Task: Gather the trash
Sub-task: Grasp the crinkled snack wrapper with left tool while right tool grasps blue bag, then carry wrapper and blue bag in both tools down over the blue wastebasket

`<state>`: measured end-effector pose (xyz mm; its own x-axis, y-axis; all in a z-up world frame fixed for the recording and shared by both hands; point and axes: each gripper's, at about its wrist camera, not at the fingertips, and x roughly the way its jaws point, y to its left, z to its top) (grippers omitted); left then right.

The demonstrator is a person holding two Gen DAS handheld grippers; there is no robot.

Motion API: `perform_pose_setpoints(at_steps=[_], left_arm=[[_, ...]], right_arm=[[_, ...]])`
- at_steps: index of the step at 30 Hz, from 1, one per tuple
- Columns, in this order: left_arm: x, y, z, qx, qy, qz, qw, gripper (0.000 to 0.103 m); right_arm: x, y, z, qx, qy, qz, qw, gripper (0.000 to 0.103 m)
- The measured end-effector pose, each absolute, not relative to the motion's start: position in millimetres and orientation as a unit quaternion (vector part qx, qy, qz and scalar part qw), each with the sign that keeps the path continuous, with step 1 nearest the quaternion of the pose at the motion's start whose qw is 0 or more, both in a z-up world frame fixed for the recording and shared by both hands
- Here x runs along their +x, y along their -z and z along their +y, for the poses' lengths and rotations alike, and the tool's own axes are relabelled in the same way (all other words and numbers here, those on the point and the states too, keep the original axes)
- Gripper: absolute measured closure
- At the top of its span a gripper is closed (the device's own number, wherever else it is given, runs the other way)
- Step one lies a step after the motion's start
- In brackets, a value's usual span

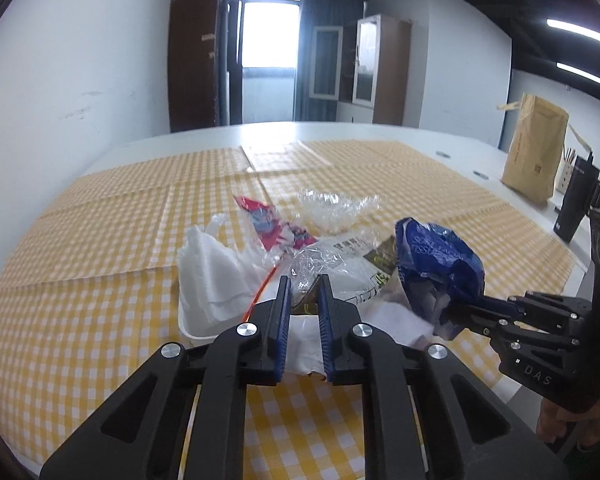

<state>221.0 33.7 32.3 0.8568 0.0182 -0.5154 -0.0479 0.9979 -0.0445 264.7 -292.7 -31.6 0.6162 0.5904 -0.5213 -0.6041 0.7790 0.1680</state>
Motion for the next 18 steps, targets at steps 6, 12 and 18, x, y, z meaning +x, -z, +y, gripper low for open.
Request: perform_pose_setpoints(at_steps=[6,12,18], left_arm=[[194,-54,36,-0.046,-0.025,0.229,0.972,0.091],[147,-59,37,-0.068,-0.011,0.204,0.977,0.091],[92,-55,33,-0.075,0.000,0.194,0.978,0.091]], right_arm=[[239,20,-319,0.009,-0.329,0.259,0.908,0.087],[201,17,-343,0.008,-0.329,0.239,0.913,0.087],[168,17,-361,0.009,-0.334,0.232,0.913,0.087]])
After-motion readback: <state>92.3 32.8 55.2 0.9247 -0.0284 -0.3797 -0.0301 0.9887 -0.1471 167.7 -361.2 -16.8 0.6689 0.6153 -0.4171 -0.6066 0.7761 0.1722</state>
